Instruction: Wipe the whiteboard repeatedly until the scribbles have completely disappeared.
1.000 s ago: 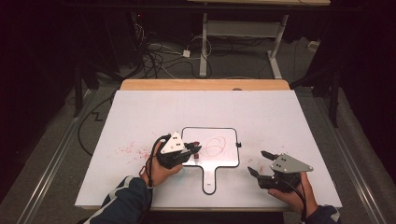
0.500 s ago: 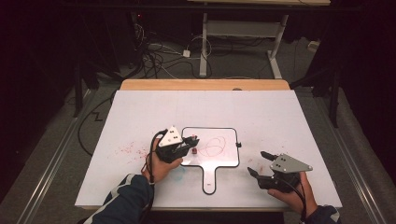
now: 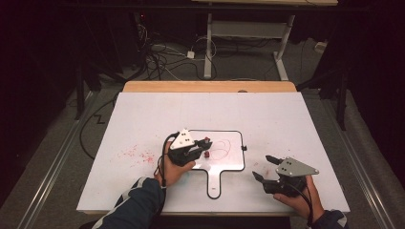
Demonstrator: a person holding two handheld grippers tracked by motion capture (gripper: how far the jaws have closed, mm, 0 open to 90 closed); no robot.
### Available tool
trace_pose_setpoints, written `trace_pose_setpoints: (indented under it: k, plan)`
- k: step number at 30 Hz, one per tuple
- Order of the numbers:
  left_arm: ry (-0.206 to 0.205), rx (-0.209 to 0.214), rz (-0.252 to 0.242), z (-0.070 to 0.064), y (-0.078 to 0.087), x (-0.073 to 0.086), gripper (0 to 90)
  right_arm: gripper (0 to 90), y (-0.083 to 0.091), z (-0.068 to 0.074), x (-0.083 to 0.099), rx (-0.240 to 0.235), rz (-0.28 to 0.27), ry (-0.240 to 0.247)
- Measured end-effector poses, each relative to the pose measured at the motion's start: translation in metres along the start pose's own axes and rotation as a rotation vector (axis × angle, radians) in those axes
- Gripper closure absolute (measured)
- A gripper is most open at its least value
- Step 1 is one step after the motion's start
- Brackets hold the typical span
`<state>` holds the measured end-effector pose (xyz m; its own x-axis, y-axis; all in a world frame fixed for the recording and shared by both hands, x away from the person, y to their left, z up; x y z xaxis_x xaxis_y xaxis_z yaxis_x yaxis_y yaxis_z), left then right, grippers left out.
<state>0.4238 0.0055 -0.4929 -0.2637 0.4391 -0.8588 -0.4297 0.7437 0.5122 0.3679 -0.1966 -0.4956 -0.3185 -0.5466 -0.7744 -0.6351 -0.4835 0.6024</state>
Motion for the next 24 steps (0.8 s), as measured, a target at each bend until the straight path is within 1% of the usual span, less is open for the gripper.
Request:
trace_pose_setpoints:
  k: [1, 2, 3, 4, 5, 6, 7, 9, 10, 11, 12, 13, 14, 15, 16, 17, 18, 19, 20, 21, 22, 23, 24]
  plan:
    - [-0.014, 0.001, 0.002, -0.004, -0.001, 0.0, 78.9, 30.0, 0.0, 0.0, 0.0, 0.0, 0.0, 0.0]
    - [-0.031, -0.01, 0.007, -0.005, -0.001, -0.001, 78.9, 30.0, 0.0, 0.001, 0.0, -0.002, 0.004, 0.002]
    - [-0.042, -0.015, 0.014, -0.005, -0.001, -0.001, 78.9, 30.0, 0.0, 0.001, 0.0, -0.002, 0.004, 0.002]
    - [-0.04, -0.019, 0.017, -0.002, -0.001, -0.001, 78.9, 30.0, -0.001, 0.001, 0.0, -0.003, 0.005, 0.004]
    - [-0.034, -0.035, 0.019, 0.004, -0.001, -0.001, 78.9, 30.0, -0.001, 0.001, 0.001, -0.003, 0.007, 0.005]
    - [-0.027, -0.061, 0.023, 0.011, 0.001, 0.0, 78.9, 30.1, -0.001, 0.001, 0.001, 0.002, 0.009, 0.007]
    - [-0.013, -0.081, 0.023, 0.019, 0.002, 0.001, 78.9, 30.1, 0.0, 0.001, 0.001, 0.002, 0.009, 0.007]
    - [0.035, -0.078, 0.007, 0.028, 0.005, 0.002, 78.9, 30.2, 0.0, 0.001, 0.001, 0.002, 0.007, 0.004]
    - [0.05, -0.072, -0.001, 0.028, 0.004, 0.002, 78.9, 30.2, 0.0, 0.0, 0.001, 0.003, 0.006, 0.002]
    - [0.047, -0.067, -0.002, 0.025, 0.003, 0.002, 78.9, 30.2, 0.0, 0.0, 0.001, 0.003, 0.006, 0.002]
    - [0.044, -0.051, -0.006, 0.019, 0.001, 0.001, 78.9, 30.2, 0.001, -0.001, 0.001, 0.004, 0.006, 0.001]
    - [0.01, -0.012, -0.008, 0.0, -0.005, -0.003, 78.9, 30.2, 0.001, -0.001, 0.001, 0.003, 0.005, 0.002]
    - [0.01, -0.012, -0.008, 0.0, -0.005, -0.003, 78.9, 30.2, 0.001, -0.001, 0.001, 0.002, 0.006, 0.004]
    - [-0.021, -0.006, -0.001, -0.008, -0.008, -0.005, 78.9, 30.2, 0.001, -0.001, 0.001, 0.002, 0.006, 0.004]
    - [-0.042, -0.001, 0.004, -0.015, -0.012, -0.007, 78.9, 30.2, 0.001, 0.0, 0.001, 0.002, 0.005, 0.005]
    - [-0.053, 0.006, 0.006, -0.02, -0.015, -0.009, 78.9, 30.2, 0.001, 0.0, 0.001, 0.0, 0.006, 0.006]
    - [0.011, 0.021, -0.052, -0.029, -0.021, -0.016, 78.9, 30.2, 0.0, 0.001, 0.001, 0.0, 0.011, 0.009]
    - [-0.072, 0.003, 0.004, -0.023, -0.02, -0.012, 78.9, 30.2, 0.0, 0.001, 0.002, -0.001, 0.011, 0.01]
    - [-0.003, 0.018, -0.048, -0.027, -0.024, -0.017, 78.9, 30.2, 0.0, 0.001, 0.002, -0.001, 0.011, 0.01]
    - [0.003, 0.021, -0.047, -0.024, -0.024, -0.017, 78.9, 30.2, 0.001, 0.002, 0.002, -0.001, 0.013, 0.014]
    - [0.01, 0.013, -0.044, -0.02, -0.023, -0.017, 78.9, 30.2, 0.001, 0.002, 0.002, -0.002, 0.011, 0.019]
    - [-0.054, -0.02, 0.006, -0.009, -0.019, -0.012, 78.9, 30.2, 0.002, 0.002, 0.002, -0.001, 0.01, 0.022]
    - [-0.047, -0.034, 0.008, -0.003, -0.016, -0.01, 78.9, 30.2, 0.002, 0.002, 0.002, -0.001, 0.01, 0.022]
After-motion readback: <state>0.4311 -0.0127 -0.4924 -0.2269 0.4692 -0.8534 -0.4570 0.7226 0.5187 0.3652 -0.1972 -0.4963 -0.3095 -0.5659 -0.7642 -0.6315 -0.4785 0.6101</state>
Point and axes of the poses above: each handheld gripper's, and its own axes: y roughly backward along the jaws, x roughly out of its underside, z roughly to its left, the point moved 10 cm from there along -y, roughly forward along the jaws, and after that the axes turned 7 degrees about z, right-handed, at the moved point
